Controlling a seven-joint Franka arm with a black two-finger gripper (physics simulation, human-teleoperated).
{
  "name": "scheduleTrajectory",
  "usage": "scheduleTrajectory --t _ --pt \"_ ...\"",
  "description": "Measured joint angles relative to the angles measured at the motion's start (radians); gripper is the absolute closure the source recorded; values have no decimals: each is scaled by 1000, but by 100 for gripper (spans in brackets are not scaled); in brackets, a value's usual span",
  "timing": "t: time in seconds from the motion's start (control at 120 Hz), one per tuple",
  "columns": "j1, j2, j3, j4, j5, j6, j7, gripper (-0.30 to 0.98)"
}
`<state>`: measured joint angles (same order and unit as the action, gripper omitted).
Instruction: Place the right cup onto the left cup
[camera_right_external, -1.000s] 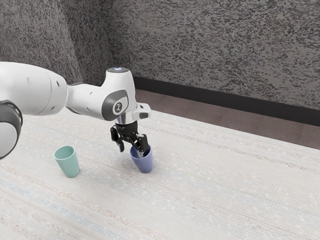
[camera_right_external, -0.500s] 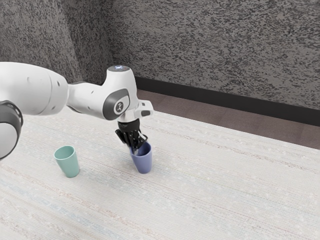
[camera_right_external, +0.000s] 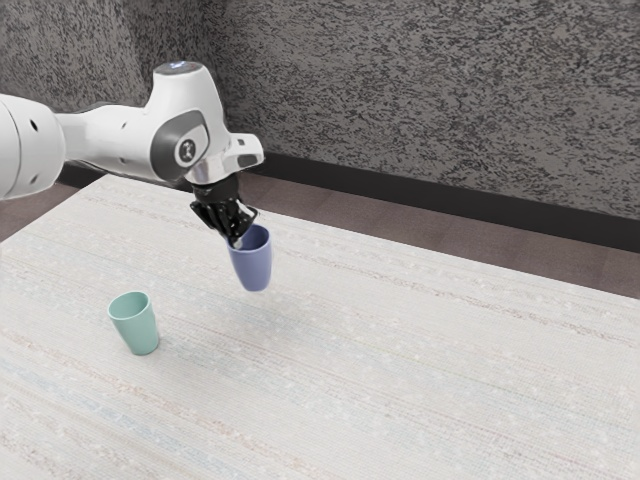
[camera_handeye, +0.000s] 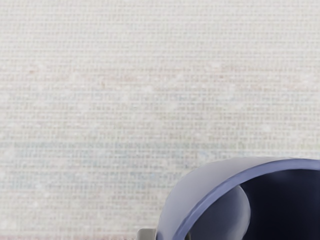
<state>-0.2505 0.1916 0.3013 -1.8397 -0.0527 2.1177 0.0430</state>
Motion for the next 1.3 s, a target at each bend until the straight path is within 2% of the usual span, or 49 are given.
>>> scheduleTrajectory --t 0.283,0.667,0.808,0.983,1.3 --pt "-1 -34 164 41 29 -100 19 78" --pt "-1 -33 339 27 25 -155 83 79" --pt "-9 -89 353 -44 32 -161 102 79" --pt "-60 -219 352 -183 100 -124 93 79" --pt "-56 -228 353 -244 136 -18 65 79"
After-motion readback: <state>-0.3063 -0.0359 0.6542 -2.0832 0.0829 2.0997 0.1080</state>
